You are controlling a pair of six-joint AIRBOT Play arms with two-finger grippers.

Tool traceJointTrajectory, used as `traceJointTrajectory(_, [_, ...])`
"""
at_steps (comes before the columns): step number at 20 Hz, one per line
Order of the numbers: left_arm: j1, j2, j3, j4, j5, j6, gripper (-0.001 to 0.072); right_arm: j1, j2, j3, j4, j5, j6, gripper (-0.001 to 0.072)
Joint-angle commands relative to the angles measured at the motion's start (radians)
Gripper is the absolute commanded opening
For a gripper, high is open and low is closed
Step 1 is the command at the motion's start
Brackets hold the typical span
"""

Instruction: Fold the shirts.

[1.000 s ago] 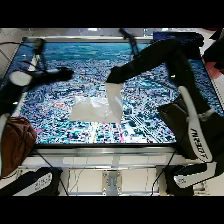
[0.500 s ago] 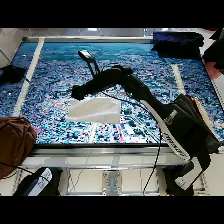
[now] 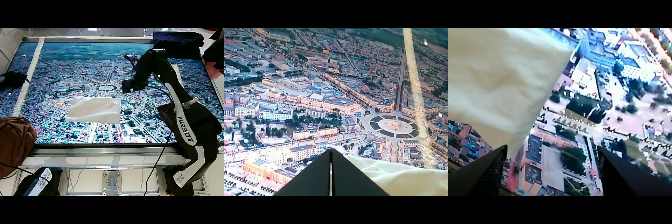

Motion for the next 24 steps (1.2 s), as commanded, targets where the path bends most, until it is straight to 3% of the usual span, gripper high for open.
traceJointTrajectory(1, [0.001,0.001,-0.027,0.000,-0.002,0.000,0.0010,-0.084,-0.005,-0.169,0.184,0.137,0.006,0.0633])
traceJointTrajectory(4, [0.001,0.001,-0.034,0.000,-0.002,0.000,0.0010,-0.059,-0.034,-0.322,0.331,0.297,0.006,0.0633])
traceJointTrajectory(8, [0.001,0.001,-0.034,0.000,-0.002,0.000,0.0011,-0.012,-0.123,-0.366,0.509,0.306,-0.014,0.0633])
traceJointTrajectory(13, [0.001,0.001,-0.034,0.000,-0.006,0.000,0.0010,0.106,-0.142,-0.363,0.519,0.472,-0.012,0.0632])
traceJointTrajectory(14, [0.001,0.001,-0.034,0.000,-0.012,0.000,0.0011,0.122,-0.142,-0.363,0.524,0.468,-0.012,0.0524])
traceJointTrajectory(15, [0.001,0.001,-0.034,0.000,-0.020,0.000,0.0010,0.132,-0.139,-0.363,0.522,0.461,-0.012,0.0339])
traceJointTrajectory(16, [0.001,0.001,-0.034,0.000,-0.028,0.000,0.0010,0.139,-0.138,-0.363,0.522,0.443,-0.012,0.0043])
traceJointTrajectory(17, [0.001,0.001,-0.034,0.000,-0.034,0.000,0.0010,0.139,-0.133,-0.363,0.512,0.437,-0.010,0.0010])
traceJointTrajectory(23, [0.001,0.002,-0.034,0.000,-0.044,0.000,0.0010,0.068,-0.034,-0.253,0.432,0.283,-0.008,0.0010])
traceJointTrajectory(24, [0.001,0.002,-0.034,0.000,-0.044,0.000,0.0011,0.015,0.037,-0.180,0.357,0.206,0.016,0.0010])
